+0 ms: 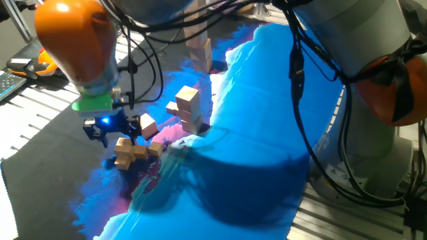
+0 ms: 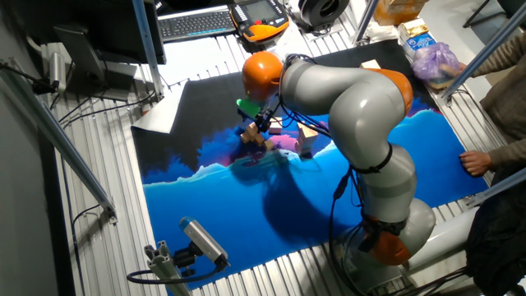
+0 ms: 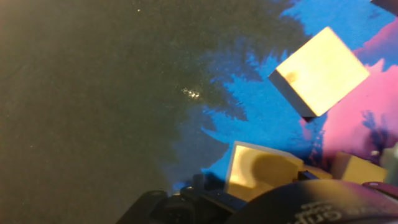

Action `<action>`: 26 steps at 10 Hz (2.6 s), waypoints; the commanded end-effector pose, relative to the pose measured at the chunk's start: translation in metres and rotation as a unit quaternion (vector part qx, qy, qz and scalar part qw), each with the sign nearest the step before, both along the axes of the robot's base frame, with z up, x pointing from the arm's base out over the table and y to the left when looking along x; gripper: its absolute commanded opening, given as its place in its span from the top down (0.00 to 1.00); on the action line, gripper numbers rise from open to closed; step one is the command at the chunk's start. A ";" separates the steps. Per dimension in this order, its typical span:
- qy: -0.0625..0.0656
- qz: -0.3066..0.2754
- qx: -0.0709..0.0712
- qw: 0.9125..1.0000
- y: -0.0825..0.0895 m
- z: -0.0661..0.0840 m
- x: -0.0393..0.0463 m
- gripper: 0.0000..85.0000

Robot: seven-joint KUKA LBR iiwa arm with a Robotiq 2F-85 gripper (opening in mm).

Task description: Stack the blocks in a vertical line of five

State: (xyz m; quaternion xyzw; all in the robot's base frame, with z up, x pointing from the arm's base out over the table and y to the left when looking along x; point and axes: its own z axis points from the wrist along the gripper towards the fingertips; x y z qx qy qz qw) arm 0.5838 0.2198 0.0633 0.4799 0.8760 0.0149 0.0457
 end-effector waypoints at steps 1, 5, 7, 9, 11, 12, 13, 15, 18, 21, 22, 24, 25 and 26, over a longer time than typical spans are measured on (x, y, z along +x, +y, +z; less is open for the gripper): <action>0.000 0.002 0.000 1.000 -0.001 -0.002 -0.0005 0.20; 0.015 0.008 -0.001 1.000 -0.002 0.009 -0.0048 0.20; 0.018 0.008 0.002 1.000 -0.001 0.012 -0.0090 0.20; 0.011 0.005 0.002 1.000 0.001 0.004 -0.0079 0.20; 0.004 0.006 0.000 1.000 0.001 -0.004 -0.0055 0.20; 0.003 0.009 -0.001 1.000 -0.001 -0.006 -0.0049 0.20; 0.001 0.015 -0.002 1.000 -0.002 -0.007 -0.0050 0.20; -0.009 0.046 -0.008 0.999 -0.008 -0.013 -0.0081 0.40; -0.011 0.095 -0.013 0.995 -0.014 -0.012 -0.0096 1.00; 0.018 0.128 0.011 0.991 -0.013 0.032 -0.0136 1.00; 0.026 0.151 0.016 0.988 -0.013 0.052 -0.0189 1.00; 0.046 0.230 0.035 0.972 -0.031 0.087 -0.0362 1.00; 0.053 0.269 0.044 0.961 -0.047 0.104 -0.0443 1.00; 0.052 0.300 0.059 0.951 -0.066 0.124 -0.0523 1.00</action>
